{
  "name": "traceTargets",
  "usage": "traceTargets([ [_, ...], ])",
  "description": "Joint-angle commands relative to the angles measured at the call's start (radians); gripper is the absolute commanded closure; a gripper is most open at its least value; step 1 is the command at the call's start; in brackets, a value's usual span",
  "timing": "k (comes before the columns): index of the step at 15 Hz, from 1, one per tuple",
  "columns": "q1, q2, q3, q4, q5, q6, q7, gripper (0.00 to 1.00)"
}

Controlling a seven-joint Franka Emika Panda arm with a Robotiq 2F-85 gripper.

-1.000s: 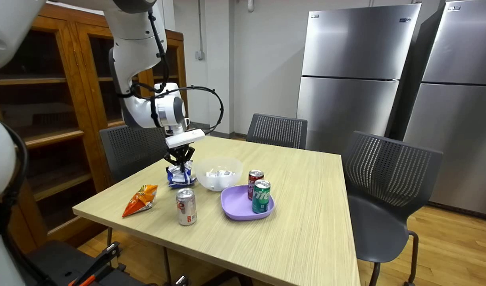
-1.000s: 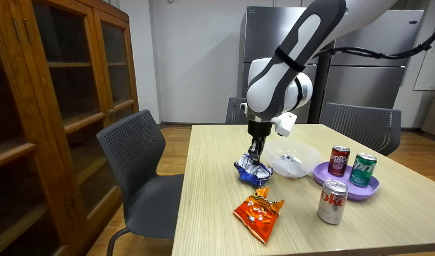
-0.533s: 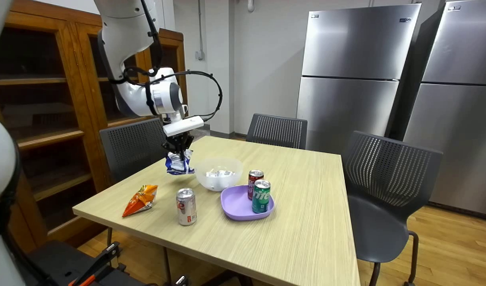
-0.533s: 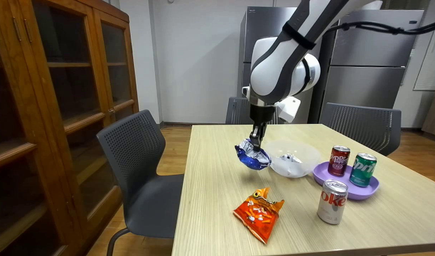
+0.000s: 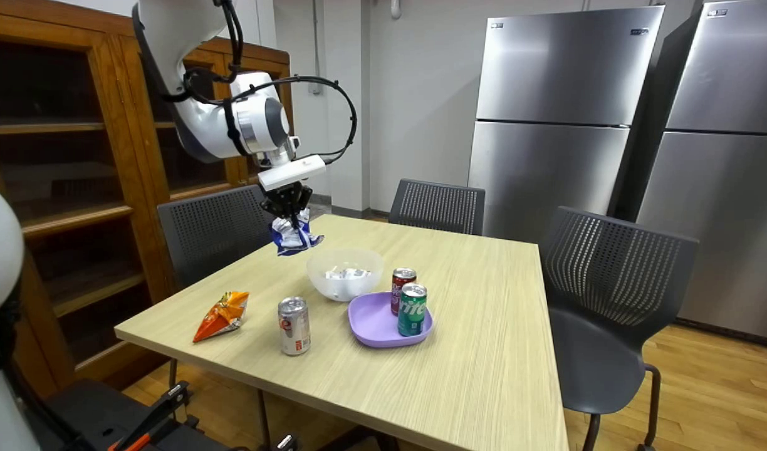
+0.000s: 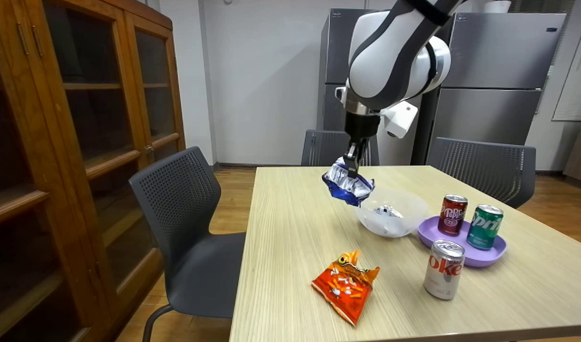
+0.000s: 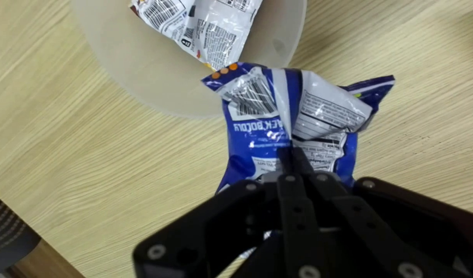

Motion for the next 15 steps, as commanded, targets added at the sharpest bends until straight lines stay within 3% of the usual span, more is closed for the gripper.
traceTargets([
  [1, -0.017, -0.058, -0.019, -0.039, 0.001, 0.016, 0.033, 1.00],
  [15, -0.033, 0.094, -0.135, 0.118, -0.002, -0.043, 0.141, 1.00],
])
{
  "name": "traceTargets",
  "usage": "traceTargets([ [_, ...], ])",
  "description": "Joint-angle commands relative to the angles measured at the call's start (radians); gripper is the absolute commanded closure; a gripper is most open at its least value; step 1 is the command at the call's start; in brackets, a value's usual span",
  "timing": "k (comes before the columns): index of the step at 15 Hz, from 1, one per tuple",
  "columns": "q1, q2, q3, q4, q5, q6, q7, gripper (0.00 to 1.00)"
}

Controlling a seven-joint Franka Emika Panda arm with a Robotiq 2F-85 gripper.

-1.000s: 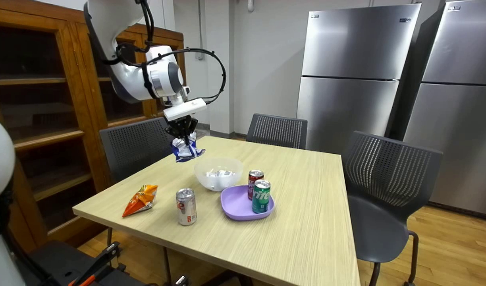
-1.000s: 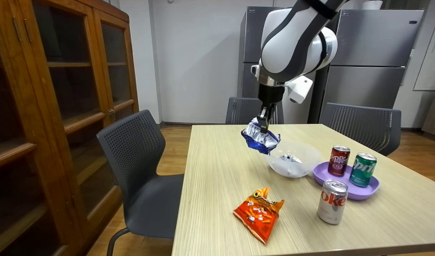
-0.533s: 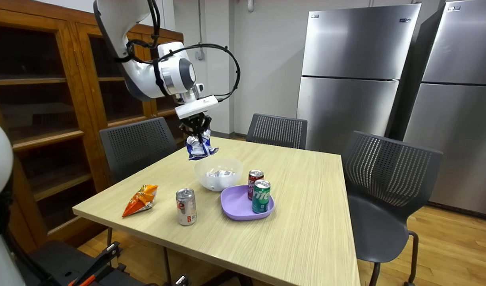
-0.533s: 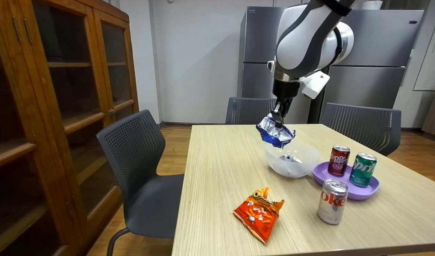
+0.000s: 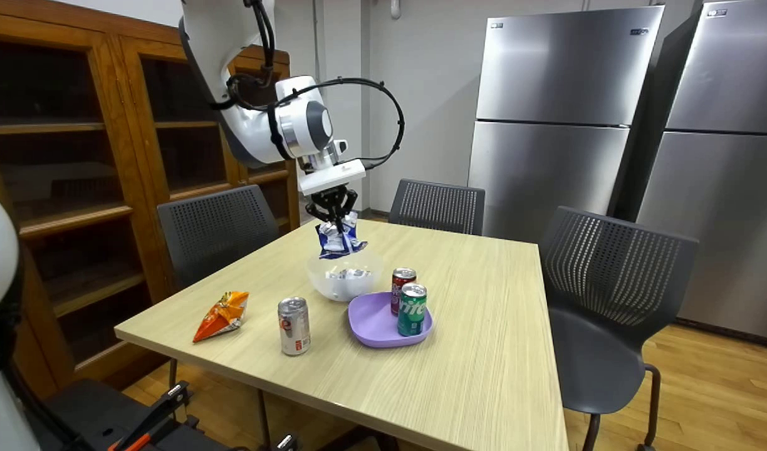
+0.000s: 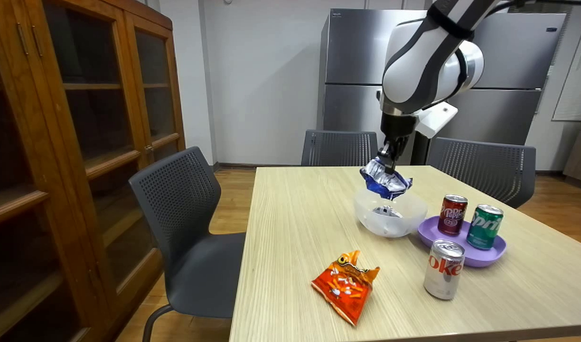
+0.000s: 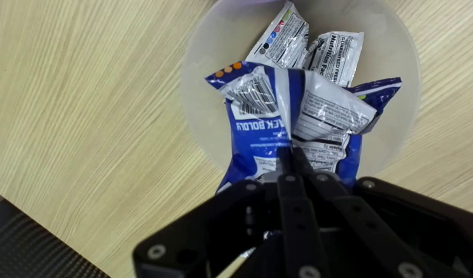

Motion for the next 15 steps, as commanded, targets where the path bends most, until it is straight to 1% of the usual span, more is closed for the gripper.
traceTargets([
  [1, -0.002, 0.073, 0.001, 0.081, -0.001, -0.043, 0.040, 1.00],
  [7, 0.001, 0.170, 0.003, 0.154, 0.006, -0.088, 0.048, 1.00],
  [15, 0.002, 0.229, 0.011, 0.193, 0.011, -0.139, 0.047, 1.00],
])
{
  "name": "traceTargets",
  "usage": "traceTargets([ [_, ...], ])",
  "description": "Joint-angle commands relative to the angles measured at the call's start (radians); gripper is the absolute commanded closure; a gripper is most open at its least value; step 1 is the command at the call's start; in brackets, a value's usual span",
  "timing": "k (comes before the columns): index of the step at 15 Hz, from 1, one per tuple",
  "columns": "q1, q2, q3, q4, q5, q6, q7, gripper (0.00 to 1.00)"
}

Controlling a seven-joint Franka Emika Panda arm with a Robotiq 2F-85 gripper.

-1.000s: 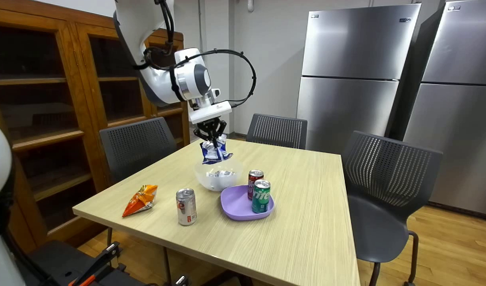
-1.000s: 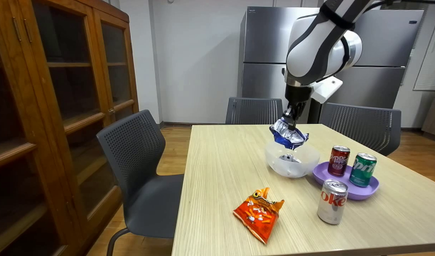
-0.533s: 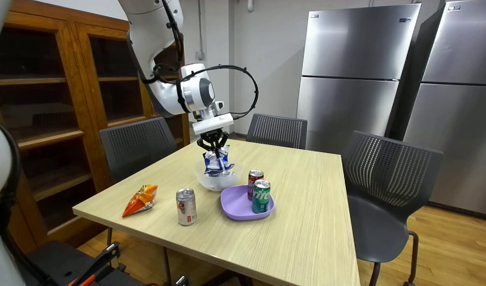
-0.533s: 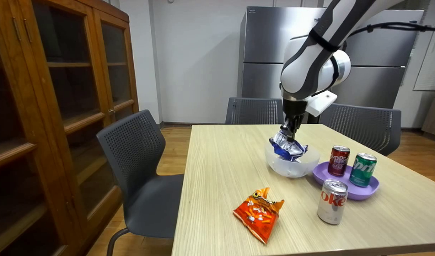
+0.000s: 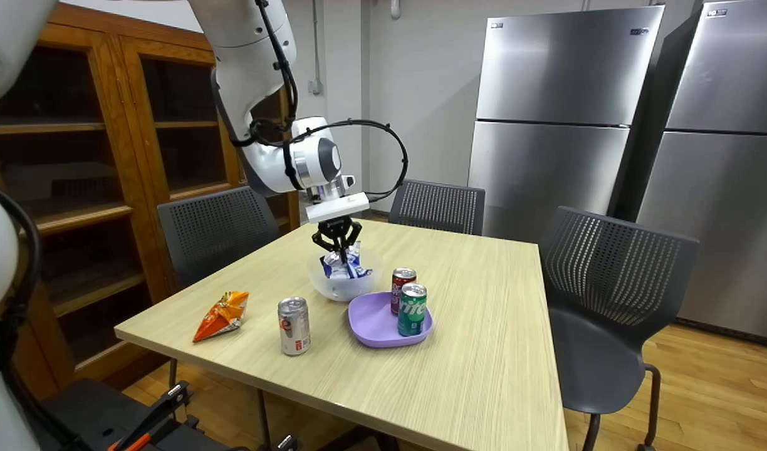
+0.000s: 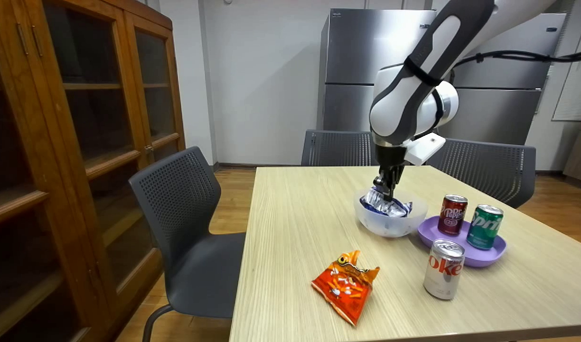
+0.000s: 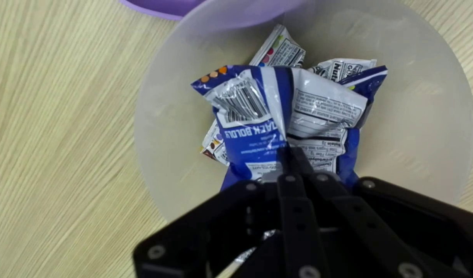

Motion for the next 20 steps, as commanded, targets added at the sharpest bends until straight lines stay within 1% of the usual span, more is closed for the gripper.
traceTargets([
  [1, 0.002, 0.023, 0.012, 0.040, 0.010, -0.057, 0.020, 1.00],
  [2, 0.003, 0.018, 0.012, 0.037, 0.009, -0.057, 0.021, 1.00],
  [3, 0.003, 0.014, 0.012, 0.033, 0.006, -0.056, 0.021, 0.96],
  [4, 0.005, 0.004, 0.010, 0.026, 0.003, -0.052, 0.025, 0.73],
  [6, 0.006, -0.016, 0.008, 0.008, -0.001, -0.043, 0.031, 0.69],
  [8, 0.009, -0.039, 0.004, -0.015, -0.007, -0.031, 0.041, 0.55],
  [11, 0.014, -0.084, -0.002, -0.052, -0.016, -0.014, 0.059, 0.32],
  [15, 0.025, -0.166, -0.006, -0.128, -0.037, 0.012, 0.086, 0.02],
  [16, 0.027, -0.188, -0.005, -0.150, -0.040, 0.017, 0.089, 0.00],
  [20, 0.019, -0.280, 0.028, -0.258, -0.022, 0.031, 0.061, 0.00],
])
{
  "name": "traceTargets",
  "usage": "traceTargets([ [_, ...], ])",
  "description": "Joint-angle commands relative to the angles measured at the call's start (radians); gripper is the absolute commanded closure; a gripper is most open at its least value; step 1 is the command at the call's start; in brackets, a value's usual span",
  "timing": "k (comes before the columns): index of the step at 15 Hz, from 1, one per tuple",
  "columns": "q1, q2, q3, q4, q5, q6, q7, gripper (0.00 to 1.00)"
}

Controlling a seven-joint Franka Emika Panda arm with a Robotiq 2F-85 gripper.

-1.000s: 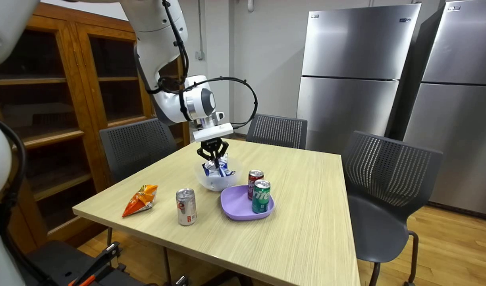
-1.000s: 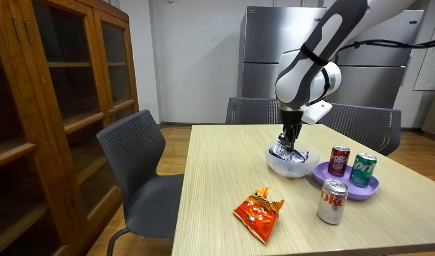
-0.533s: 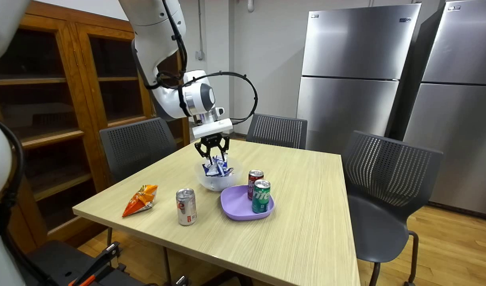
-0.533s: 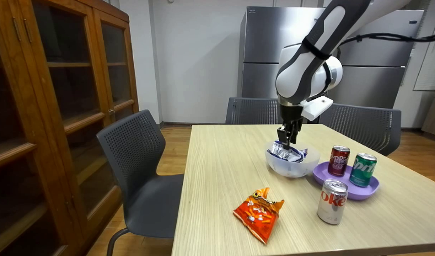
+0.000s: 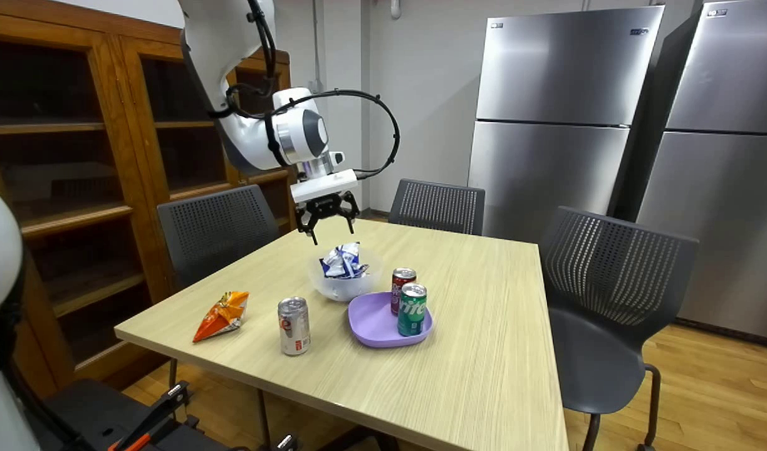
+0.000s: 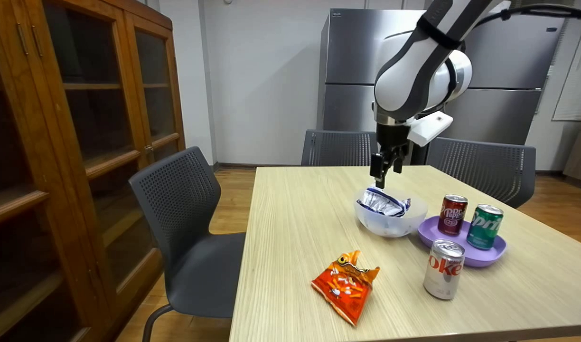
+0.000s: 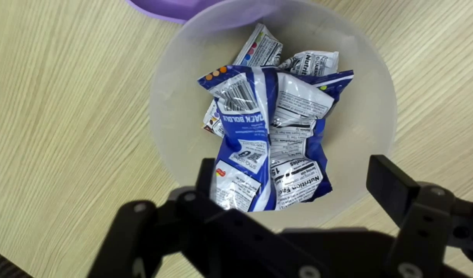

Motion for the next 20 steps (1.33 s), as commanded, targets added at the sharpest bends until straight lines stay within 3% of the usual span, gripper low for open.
traceTargets([
  [1, 0.000, -0.123, 0.029, -0.148, -0.010, 0.024, 0.006, 0.00],
  [12, 0.019, -0.253, 0.172, -0.411, 0.038, 0.009, -0.052, 0.00],
  [19, 0.058, -0.269, 0.201, -0.460, 0.056, -0.020, -0.010, 0.00],
  [20, 0.053, -0.224, 0.190, -0.432, 0.046, 0.005, -0.021, 0.00],
])
